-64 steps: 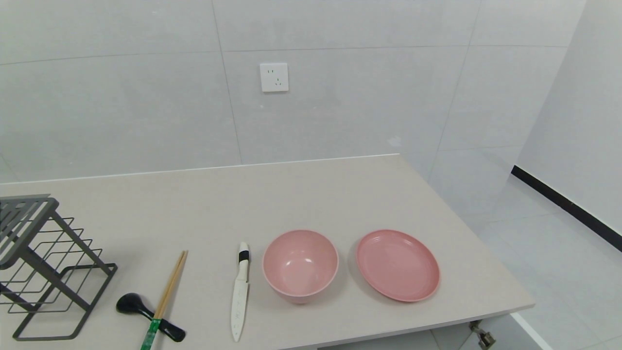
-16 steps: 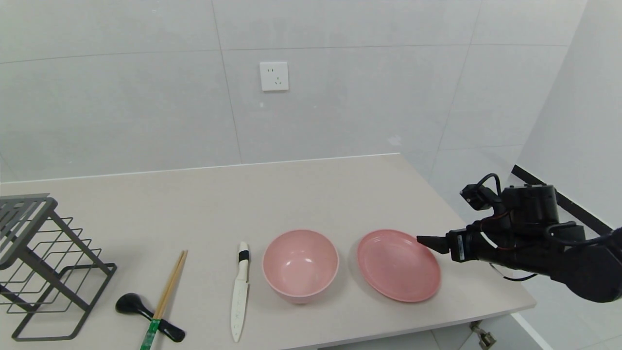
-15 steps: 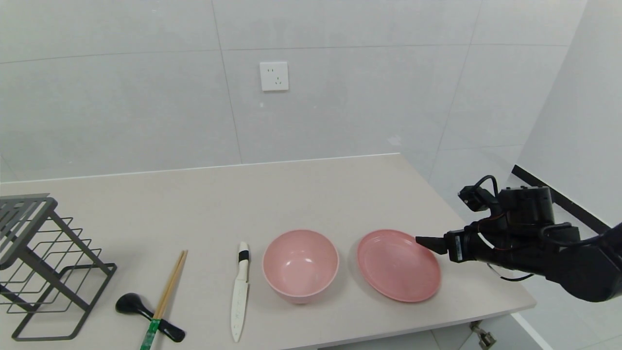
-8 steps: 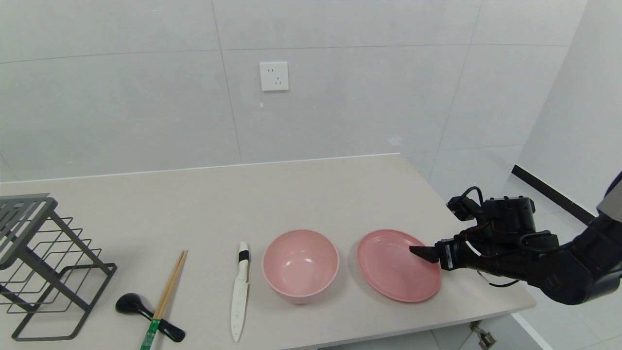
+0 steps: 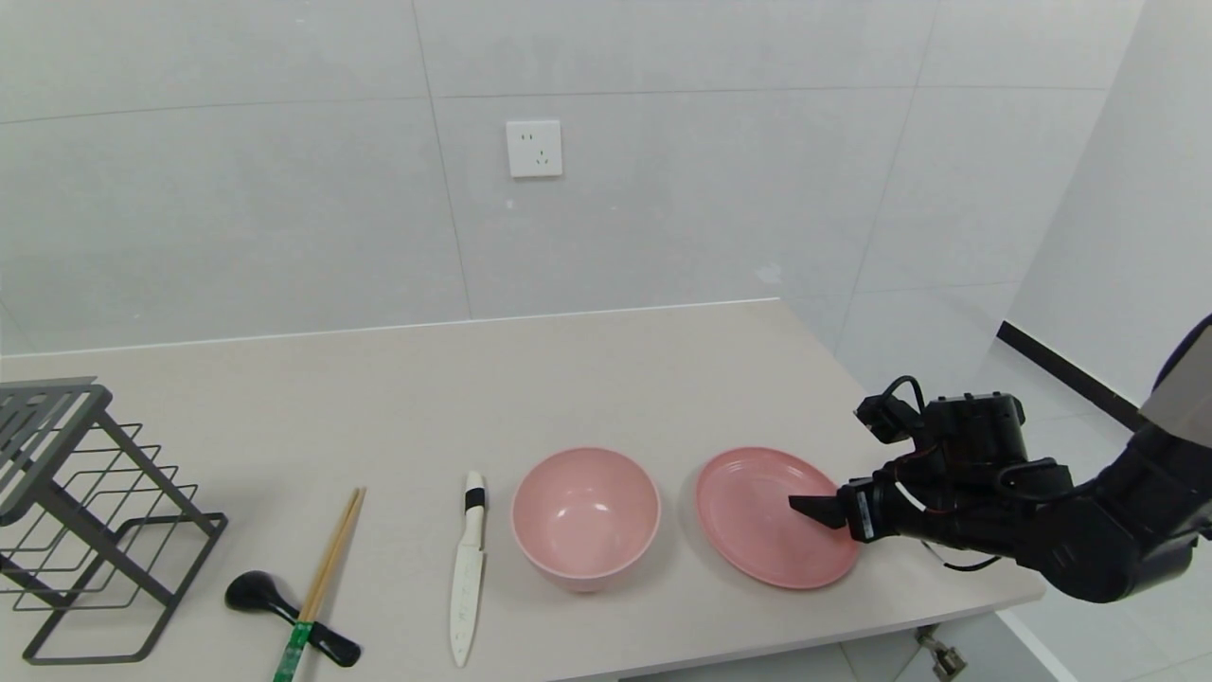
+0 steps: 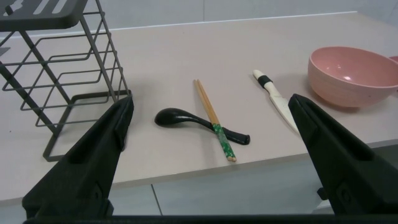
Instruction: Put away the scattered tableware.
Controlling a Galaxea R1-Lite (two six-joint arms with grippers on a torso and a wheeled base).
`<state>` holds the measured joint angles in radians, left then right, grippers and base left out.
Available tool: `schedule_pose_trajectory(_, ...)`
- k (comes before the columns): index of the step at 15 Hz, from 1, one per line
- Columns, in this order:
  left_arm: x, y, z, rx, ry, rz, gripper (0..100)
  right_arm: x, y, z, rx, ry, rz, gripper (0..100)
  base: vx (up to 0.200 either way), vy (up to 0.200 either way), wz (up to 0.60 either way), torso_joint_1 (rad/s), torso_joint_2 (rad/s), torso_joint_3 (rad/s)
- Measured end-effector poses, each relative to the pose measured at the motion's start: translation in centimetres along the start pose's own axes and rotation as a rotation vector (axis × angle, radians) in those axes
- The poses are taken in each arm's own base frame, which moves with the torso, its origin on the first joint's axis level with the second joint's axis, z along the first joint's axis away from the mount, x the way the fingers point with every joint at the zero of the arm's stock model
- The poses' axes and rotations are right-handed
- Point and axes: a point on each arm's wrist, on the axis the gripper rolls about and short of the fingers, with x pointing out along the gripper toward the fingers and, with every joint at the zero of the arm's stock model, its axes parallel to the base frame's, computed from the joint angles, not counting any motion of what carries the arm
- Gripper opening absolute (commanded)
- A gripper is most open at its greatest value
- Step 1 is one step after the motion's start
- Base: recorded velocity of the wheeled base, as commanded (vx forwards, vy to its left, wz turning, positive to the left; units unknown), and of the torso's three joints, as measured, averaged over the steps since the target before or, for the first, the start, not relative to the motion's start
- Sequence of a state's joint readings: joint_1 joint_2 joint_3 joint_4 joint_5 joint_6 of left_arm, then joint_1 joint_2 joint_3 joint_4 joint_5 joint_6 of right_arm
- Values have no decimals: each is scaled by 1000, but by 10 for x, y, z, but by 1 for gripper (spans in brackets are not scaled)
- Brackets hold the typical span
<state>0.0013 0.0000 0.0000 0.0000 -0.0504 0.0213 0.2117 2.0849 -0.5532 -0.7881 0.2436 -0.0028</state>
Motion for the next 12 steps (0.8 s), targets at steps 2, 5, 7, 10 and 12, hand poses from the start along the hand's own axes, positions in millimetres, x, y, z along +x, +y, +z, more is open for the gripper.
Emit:
schedule_pose_trajectory(2, 0, 0, 0, 0, 0, 0, 100, 3, 2, -3, -4, 13, 7, 100, 0, 0, 0, 0, 0, 0)
schedule_pose_trajectory(5, 0, 0, 0, 0, 0, 0, 100, 7, 6, -6, -29, 29, 18, 0, 0, 0, 0, 0, 0, 0)
schedule_pose_trajectory(7, 0, 0, 0, 2, 0, 1, 100, 11, 6, -9, -51, 41, 11, 0, 0, 0, 0, 0, 0, 0)
schedule_pose_trajectory(10, 0, 0, 0, 2, 0, 1, 100, 15, -1, -14, -35, 57, -18, 0, 0, 0, 0, 0, 0, 0)
schedule_pose_trajectory(12, 0, 0, 0, 2, 0, 1, 100, 14, -11, -12, -15, 35, -40, 0, 0, 0, 0, 0, 0, 0)
